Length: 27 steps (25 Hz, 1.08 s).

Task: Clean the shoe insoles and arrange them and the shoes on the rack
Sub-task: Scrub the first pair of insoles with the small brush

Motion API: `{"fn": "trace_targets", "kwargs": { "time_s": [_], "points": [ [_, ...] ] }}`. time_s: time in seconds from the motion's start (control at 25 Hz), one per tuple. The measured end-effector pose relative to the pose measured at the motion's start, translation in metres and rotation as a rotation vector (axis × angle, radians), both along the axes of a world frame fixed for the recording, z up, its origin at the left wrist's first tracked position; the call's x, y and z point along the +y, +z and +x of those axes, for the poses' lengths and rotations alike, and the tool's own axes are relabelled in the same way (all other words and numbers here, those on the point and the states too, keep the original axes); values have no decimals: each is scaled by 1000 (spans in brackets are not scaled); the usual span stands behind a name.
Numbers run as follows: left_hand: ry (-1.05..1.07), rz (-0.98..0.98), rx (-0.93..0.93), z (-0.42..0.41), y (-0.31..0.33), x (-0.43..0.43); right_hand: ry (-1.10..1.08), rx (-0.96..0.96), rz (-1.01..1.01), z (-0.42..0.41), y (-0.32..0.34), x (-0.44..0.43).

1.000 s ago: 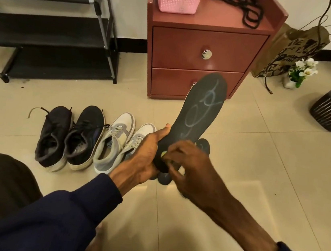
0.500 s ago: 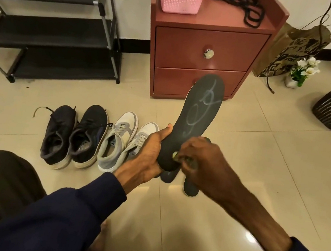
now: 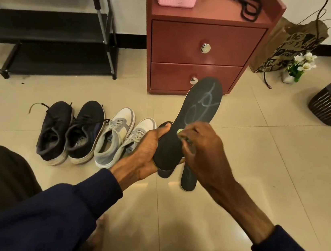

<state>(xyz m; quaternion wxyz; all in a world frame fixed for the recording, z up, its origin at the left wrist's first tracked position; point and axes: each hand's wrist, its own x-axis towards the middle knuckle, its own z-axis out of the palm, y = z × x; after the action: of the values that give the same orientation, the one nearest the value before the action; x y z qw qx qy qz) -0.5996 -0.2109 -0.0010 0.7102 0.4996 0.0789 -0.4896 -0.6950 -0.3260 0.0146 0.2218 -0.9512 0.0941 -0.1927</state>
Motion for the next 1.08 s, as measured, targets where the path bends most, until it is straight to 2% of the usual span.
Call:
{"fn": "trace_targets", "kwargs": {
  "time_s": [0.12, 0.16, 0.28, 0.32, 0.48, 0.52, 0.64, 0.68, 0.72, 0.84, 0.88, 1.0, 1.08],
  "points": [
    [-17, 6, 25, 1, -6, 3, 304, 114, 78, -16, 3, 25],
    [-29, 6, 36, 0, -7, 2, 286, 138, 68, -13, 5, 12],
    [-87, -40, 36, -3, -4, -2, -44, 6, -25, 2, 4, -21],
    [-82, -45, 32, -4, -3, -2, -72, -12, -9, 3, 5, -15],
    [-52, -25, 33, -2, -7, 2, 308, 147, 76, -18, 4, 22],
    [-53, -22, 39, -2, -8, 1, 295, 168, 59, -16, 7, 9],
    [-78, -59, 53, -3, -5, -1, -70, 17, -32, -2, 6, -32],
    [-72, -57, 46, -3, -5, -1, -117, 2, -27, -2, 6, -30],
    [-58, -37, 24, -3, -7, -1, -68, 5, -17, -4, 3, -18],
    [-29, -10, 18, -1, -13, 3, 284, 135, 21, -23, -1, 14],
    [-35, -19, 32, -2, -11, 2, 298, 164, 23, -22, 3, 4],
    [-73, -56, 53, -4, -1, -1, -42, 14, -53, -9, 6, -36],
    [-51, -51, 44, -4, 2, 0, -46, 11, 7, -10, 5, -23]
  ]
}}
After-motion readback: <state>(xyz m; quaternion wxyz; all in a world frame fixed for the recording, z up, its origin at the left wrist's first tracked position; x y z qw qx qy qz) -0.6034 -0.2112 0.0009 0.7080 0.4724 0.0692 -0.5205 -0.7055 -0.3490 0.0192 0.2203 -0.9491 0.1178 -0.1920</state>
